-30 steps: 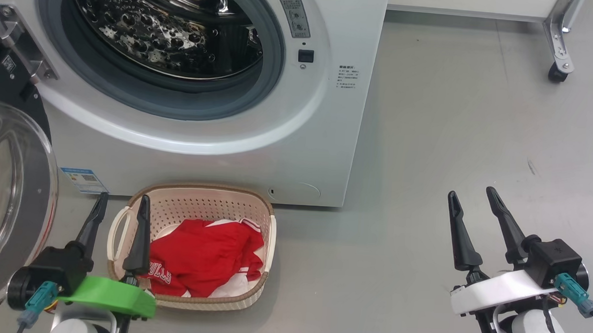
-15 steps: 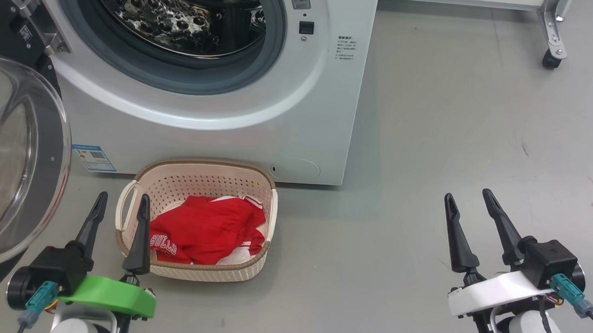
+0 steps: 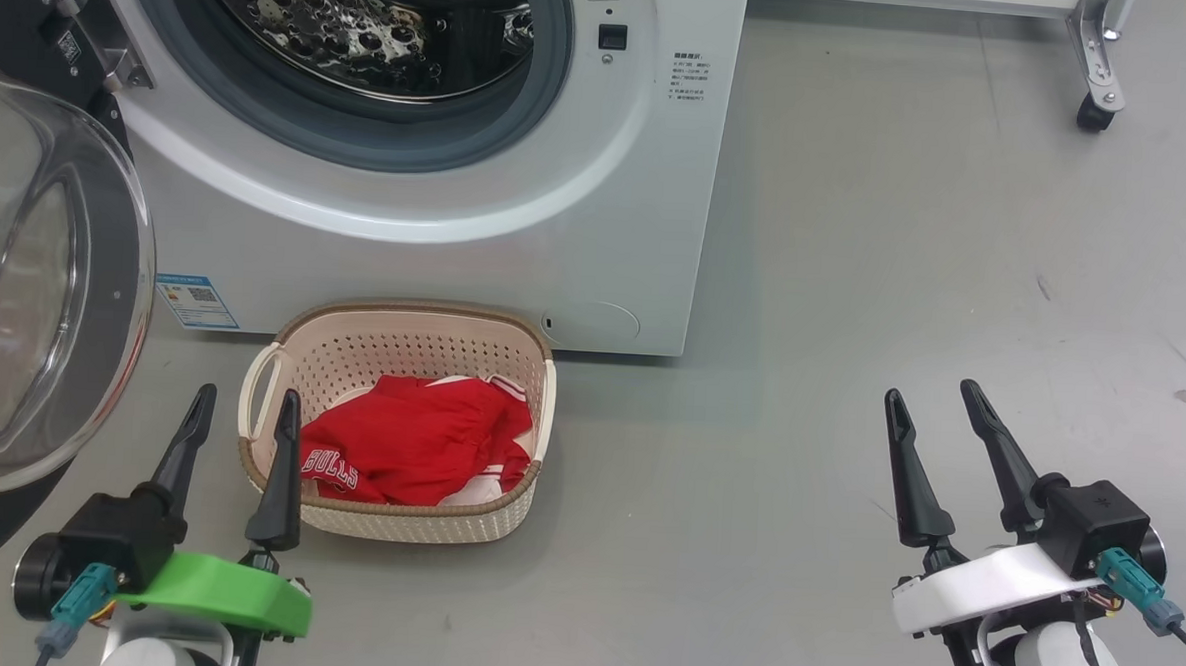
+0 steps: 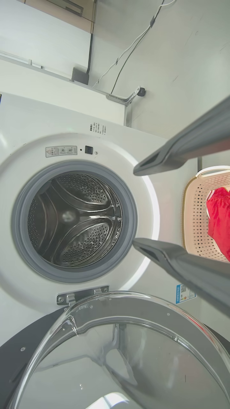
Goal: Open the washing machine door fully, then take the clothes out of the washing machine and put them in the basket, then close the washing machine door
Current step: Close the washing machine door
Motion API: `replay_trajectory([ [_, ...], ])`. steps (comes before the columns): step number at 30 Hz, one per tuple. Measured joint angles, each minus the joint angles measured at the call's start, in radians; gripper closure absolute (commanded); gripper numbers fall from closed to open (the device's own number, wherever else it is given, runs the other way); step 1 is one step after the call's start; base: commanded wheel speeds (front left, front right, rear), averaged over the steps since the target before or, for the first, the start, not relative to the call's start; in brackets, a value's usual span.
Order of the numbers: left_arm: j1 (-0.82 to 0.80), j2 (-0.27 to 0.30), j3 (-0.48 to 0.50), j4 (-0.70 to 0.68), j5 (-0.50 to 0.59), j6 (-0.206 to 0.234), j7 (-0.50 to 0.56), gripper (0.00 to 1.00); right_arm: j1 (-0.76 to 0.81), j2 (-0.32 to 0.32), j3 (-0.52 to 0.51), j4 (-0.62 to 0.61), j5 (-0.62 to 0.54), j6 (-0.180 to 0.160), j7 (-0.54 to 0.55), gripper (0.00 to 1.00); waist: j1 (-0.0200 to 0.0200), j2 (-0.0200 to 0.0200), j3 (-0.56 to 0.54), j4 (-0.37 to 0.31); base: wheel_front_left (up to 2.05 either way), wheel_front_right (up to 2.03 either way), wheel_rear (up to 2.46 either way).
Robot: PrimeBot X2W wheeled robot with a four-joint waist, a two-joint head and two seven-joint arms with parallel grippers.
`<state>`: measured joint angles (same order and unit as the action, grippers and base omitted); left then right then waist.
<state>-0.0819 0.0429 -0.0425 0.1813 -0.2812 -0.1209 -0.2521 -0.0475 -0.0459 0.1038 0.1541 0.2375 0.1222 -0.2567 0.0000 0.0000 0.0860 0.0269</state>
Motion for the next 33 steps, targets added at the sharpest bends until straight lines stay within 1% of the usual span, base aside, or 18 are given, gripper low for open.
replay_trajectory([
  [12,0.0,-0.001,0.005,-0.001,0.0,0.0,0.0,0.0,0.0,0.0,-0.003,0.0,0.0,0.0,0.0,0.0,0.0,0.0,0.008,0.0,-0.31,0.33,-0.02],
  [33,0.0,-0.001,0.008,-0.002,0.001,0.0,0.0,0.0,0.0,0.0,-0.006,0.0,0.003,0.0,0.0,0.0,0.0,0.0,0.018,0.0,-0.01,0.01,0.0],
])
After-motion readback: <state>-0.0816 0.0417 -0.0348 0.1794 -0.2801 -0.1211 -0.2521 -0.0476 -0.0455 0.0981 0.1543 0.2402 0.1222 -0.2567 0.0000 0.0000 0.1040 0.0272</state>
